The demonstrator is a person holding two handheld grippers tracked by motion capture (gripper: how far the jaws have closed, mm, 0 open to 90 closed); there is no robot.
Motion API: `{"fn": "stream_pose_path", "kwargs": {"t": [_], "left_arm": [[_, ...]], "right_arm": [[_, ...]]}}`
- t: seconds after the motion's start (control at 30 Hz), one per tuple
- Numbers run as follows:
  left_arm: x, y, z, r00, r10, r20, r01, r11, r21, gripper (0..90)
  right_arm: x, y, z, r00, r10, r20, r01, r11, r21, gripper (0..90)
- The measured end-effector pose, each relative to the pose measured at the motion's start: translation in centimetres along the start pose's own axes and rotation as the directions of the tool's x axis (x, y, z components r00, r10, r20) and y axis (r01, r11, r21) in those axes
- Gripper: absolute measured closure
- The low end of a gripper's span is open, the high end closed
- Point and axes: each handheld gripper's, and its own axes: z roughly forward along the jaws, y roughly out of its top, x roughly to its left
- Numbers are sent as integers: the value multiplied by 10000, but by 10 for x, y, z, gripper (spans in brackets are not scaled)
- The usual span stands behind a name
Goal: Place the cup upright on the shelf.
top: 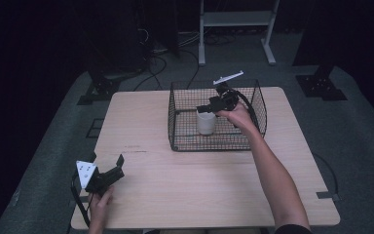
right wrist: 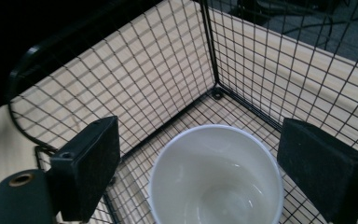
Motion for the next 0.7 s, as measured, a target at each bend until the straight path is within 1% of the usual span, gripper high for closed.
{"fn": "stream_pose_path", "kwargs": {"t": [0.13,0.27,0.33,0.43,0.53,0.6,0.7], "left_arm": [[0,0,-1,10000,25,19,-25,10000,-18,0],[-1,0,-1,10000,92,7,-92,10000,-16,0],[-1,0,-1,10000,76,-10,-76,10000,-4,0],[-1,0,-1,10000,46,-11,-46,10000,0,0],[-1,0,-1,10000,60,-13,-60,10000,0,0],[-1,0,-1,10000,65,-18,-65,10000,2,0],[-1,0,0,10000,66,-16,-66,10000,-1,0]], "right_arm": [[5,-1,-5,9998,-177,73,177,9998,24,126],[9,-4,-14,9999,-161,14,161,9997,-156,127],[11,-5,-19,9998,-201,-72,200,9997,-149,127],[14,-8,-29,9993,-315,-188,308,9988,-370,128],[16,-10,-37,9990,-366,-258,353,9982,-477,128],[19,-11,-41,9986,-467,-253,454,9977,-502,128],[21,-15,-45,9979,-513,-393,498,9980,-391,128]]}}
